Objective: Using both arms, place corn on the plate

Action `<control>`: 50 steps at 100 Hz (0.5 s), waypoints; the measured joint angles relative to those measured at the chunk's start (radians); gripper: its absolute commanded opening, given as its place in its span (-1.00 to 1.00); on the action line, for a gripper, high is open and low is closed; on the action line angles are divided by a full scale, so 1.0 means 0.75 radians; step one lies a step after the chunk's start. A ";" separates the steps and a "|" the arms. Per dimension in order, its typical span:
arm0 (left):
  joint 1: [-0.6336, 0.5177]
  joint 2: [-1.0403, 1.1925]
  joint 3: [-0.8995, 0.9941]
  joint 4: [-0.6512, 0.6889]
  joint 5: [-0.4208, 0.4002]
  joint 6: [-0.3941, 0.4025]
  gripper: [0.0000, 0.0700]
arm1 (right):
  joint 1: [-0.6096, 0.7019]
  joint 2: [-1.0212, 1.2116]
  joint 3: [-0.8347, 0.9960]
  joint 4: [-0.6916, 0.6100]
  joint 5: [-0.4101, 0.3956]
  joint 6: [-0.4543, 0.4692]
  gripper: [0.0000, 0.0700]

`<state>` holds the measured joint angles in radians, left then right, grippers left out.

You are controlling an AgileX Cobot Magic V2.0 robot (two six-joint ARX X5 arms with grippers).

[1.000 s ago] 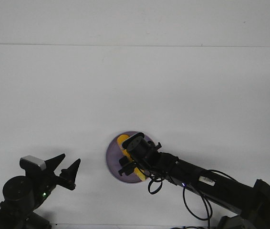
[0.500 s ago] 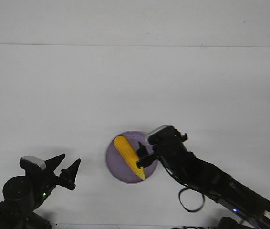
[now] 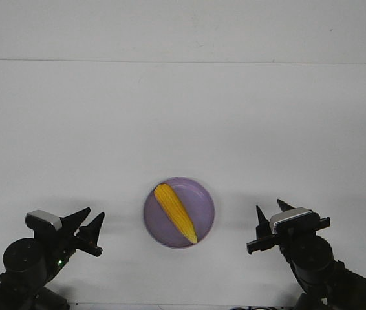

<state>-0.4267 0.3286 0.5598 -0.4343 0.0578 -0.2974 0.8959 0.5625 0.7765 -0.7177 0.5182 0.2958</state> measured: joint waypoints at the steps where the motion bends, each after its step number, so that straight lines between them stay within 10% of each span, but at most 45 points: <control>1: 0.000 0.000 0.000 0.001 0.000 0.000 -0.99 | 0.000 -0.005 -0.007 -0.002 0.000 0.002 -0.97; 50: 0.000 -0.001 0.000 0.013 -0.001 0.022 -0.96 | 0.001 -0.021 -0.037 0.032 -0.001 0.017 -0.97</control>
<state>-0.4267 0.3283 0.5598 -0.4248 0.0570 -0.2806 0.8963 0.5468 0.7490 -0.6941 0.5175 0.3088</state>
